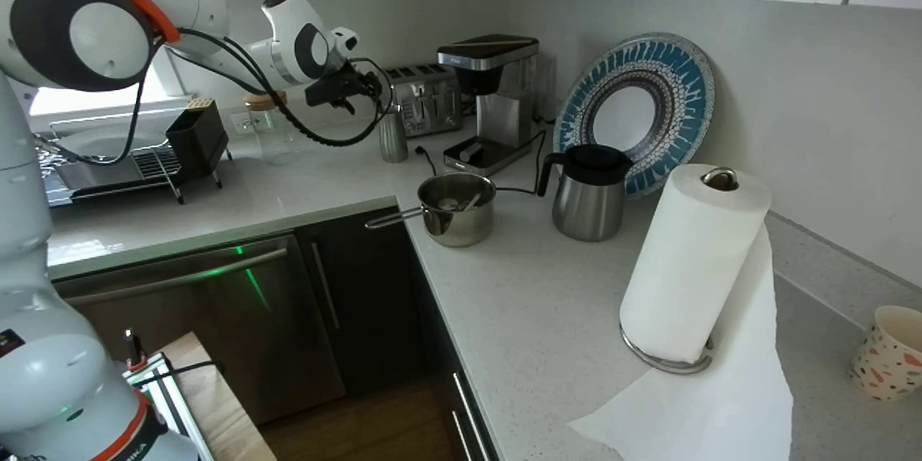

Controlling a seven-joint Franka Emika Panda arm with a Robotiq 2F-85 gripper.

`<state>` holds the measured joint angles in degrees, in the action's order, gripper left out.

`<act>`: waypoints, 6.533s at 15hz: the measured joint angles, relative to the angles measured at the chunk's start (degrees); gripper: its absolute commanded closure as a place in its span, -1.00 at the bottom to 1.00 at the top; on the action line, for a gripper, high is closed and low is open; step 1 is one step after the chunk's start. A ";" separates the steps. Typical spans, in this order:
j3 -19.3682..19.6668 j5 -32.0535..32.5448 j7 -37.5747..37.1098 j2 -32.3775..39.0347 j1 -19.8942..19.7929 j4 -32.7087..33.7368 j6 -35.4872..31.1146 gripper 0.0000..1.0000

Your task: Remove the white stirrer from the silver vessel on the left and put it in the silver pot on the right.

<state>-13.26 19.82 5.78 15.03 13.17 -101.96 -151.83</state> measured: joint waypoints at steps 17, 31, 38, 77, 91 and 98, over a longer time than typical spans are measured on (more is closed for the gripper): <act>-1.71 -3.36 13.49 10.56 0.48 10.27 -8.86 0.88; -3.83 -8.91 14.85 8.92 -1.88 13.73 -9.05 0.96; -16.53 -30.44 26.55 1.73 -13.70 13.76 -7.08 0.96; -2.74 35.95 -26.24 -19.58 -10.49 -14.17 30.29 0.96; 5.33 35.63 -26.14 -10.63 -8.67 -14.37 16.57 0.05; 6.05 30.95 -30.52 -14.37 -8.28 -13.85 10.86 -0.98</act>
<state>-7.22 50.77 -24.74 0.66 4.89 -115.81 -140.97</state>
